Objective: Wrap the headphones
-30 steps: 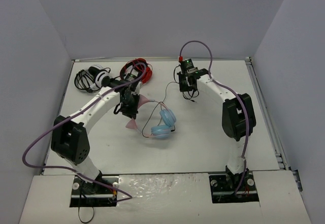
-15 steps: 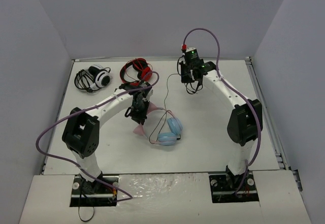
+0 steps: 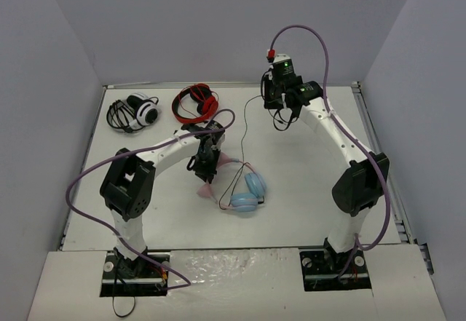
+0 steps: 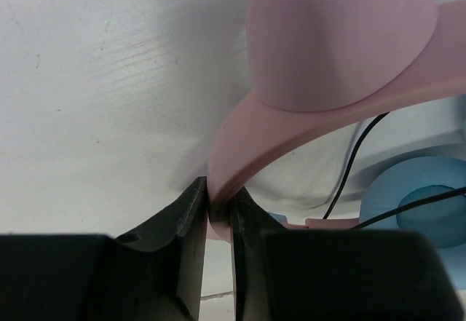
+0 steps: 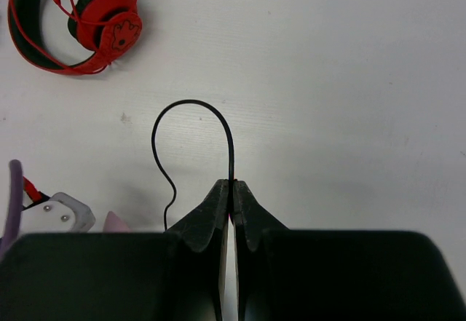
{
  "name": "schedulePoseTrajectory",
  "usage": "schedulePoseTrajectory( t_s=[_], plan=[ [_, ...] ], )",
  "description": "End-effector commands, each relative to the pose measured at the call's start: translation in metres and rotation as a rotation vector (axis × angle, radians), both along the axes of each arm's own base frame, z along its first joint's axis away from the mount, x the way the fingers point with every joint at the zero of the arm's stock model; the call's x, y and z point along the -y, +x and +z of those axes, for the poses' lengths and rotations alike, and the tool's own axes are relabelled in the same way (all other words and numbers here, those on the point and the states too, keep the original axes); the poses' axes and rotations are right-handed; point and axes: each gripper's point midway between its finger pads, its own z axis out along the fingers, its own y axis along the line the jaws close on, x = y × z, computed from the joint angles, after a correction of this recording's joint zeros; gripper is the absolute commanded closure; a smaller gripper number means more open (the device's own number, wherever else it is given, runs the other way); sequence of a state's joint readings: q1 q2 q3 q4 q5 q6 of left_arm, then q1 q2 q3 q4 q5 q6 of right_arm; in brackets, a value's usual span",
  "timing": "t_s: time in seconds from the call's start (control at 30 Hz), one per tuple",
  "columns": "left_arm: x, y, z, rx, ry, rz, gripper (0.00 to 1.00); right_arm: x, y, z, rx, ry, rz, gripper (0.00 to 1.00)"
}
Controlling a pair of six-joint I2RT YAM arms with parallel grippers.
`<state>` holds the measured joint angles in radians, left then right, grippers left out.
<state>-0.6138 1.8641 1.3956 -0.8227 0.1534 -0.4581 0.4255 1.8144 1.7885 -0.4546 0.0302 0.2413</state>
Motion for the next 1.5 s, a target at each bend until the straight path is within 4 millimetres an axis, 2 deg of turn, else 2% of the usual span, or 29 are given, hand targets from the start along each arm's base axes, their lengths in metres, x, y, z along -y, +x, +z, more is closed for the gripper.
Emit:
schedulePoseTrajectory(
  t_s=[0.0, 0.33, 0.6, 1.03, 1.2, 1.47],
  plan=[
    [0.021, 0.013, 0.017, 0.056, -0.066, -0.007, 1.00, 0.013, -0.001, 0.079, 0.161, 0.052, -0.040, 1.00],
    [0.028, 0.013, 0.008, 0.043, -0.067, -0.001, 1.00, 0.017, -0.006, 0.117, 0.226, 0.079, -0.049, 1.00],
    [0.037, 0.017, 0.005, 0.034, -0.074, 0.001, 1.00, 0.017, -0.011, 0.136, 0.249, 0.097, -0.036, 1.00],
    [0.066, 0.042, 0.010, 0.040, -0.138, 0.046, 1.00, 0.011, -0.023, 0.149, 0.260, 0.139, 0.002, 1.00],
    [0.079, 0.052, 0.012, 0.039, -0.170, 0.073, 1.00, 0.002, -0.030, 0.153, 0.258, 0.166, 0.037, 1.00],
    [0.102, 0.067, 0.012, 0.031, -0.241, 0.166, 1.00, -0.003, -0.037, 0.159, 0.265, 0.182, 0.053, 1.00]
  ],
)
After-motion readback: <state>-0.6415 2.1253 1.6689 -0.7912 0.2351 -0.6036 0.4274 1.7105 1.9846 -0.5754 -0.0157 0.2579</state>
